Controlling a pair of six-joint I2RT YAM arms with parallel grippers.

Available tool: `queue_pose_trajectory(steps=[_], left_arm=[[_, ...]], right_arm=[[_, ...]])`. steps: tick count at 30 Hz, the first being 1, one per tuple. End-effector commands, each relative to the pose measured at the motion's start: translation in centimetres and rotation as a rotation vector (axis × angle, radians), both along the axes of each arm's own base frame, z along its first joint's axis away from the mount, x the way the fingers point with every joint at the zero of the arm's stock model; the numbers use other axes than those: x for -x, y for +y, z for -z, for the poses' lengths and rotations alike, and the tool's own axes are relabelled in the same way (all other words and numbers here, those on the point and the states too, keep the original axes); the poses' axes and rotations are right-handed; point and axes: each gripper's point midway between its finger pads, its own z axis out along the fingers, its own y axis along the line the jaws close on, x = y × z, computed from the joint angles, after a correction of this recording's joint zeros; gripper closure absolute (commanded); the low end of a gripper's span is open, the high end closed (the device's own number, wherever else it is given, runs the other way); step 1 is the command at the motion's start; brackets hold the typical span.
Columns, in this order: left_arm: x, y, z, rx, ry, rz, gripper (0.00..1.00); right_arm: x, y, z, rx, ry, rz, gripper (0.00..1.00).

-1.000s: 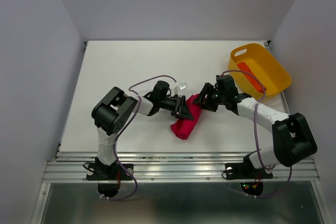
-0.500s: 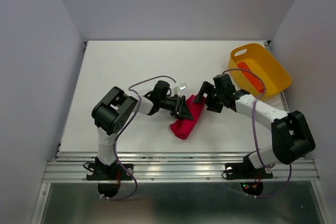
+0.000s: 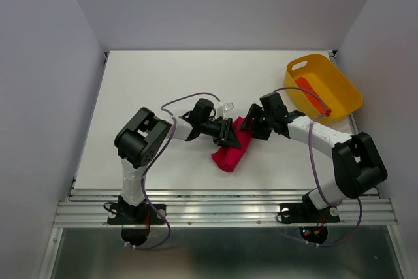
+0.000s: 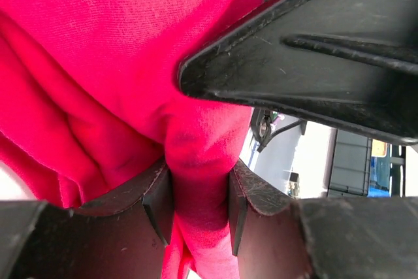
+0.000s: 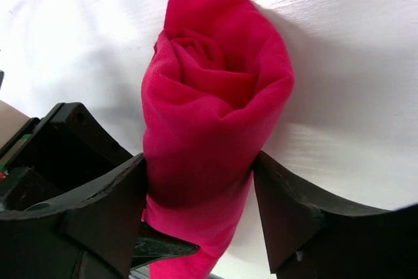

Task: Roll the t-shirts
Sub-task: Roll the T-shirt to the center of the board.

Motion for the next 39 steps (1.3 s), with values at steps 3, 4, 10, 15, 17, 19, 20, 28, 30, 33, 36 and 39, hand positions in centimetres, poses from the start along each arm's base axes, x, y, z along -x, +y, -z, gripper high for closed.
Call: queue_pose_trajectory(steps=[3,4,10,15,17,19,20,28,30,33,36,39], left_arm=[[-1.1,-0.5,-0.6,-0.01,-0.073,0.023,0.57],[-1.0,-0.4,-0.2,-0.036,-0.063,0.022,0.57],[-1.8,0.0,-0.7,-0.102,-0.123,0.025,0.43],[-3.0,1.3,-1.6,-0.207,-0.22,-0.027,0.33],[-3.0,2.5,-2.2,-0.277,-0.265,-0.041,0.3],[-3.4,3.6,-2.7,-0.374,-0.332,-0.091,0.3],[-3.6,3.9,-3.1,-0.4,-0.371,-0.098,0.29],[-2.0,4.2,-6.3,-0.644,-0.687,-0.184,0.21],[-1.6,4.1,-6.6,-0.699,-0.758,-0.201,0.2],[-0.5,4.1,-6.7,-0.759,-0.828,-0.193,0.17],[0.3,4.1,-5.8,-0.812,-0.856,-0.174,0.17],[0.7,4.0,-4.3,-0.864,-0.86,-0.163,0.17]], right_arm=[[-1.4,1.4,-0.9,-0.054,-0.039,0.02,0.41],[-1.5,1.3,-0.9,-0.051,-0.039,0.026,0.51],[-1.8,0.8,-1.0,-0.037,-0.05,0.062,0.97],[-1.8,0.8,-0.9,-0.03,-0.034,0.069,0.99],[-1.8,0.8,-0.9,-0.027,-0.023,0.075,0.99],[-1.9,0.9,-0.9,-0.025,-0.013,0.077,0.99],[-2.0,0.9,-1.2,-0.024,-0.014,0.08,0.99],[-2.3,1.3,-1.4,-0.034,0.004,0.08,0.99],[-2.3,1.4,-1.4,-0.037,0.009,0.079,0.99],[-2.5,1.5,-1.4,-0.038,0.006,0.078,0.99],[-2.6,1.5,-1.7,-0.041,0.001,0.08,0.99],[-2.6,1.6,-1.7,-0.042,0.0,0.081,0.99]])
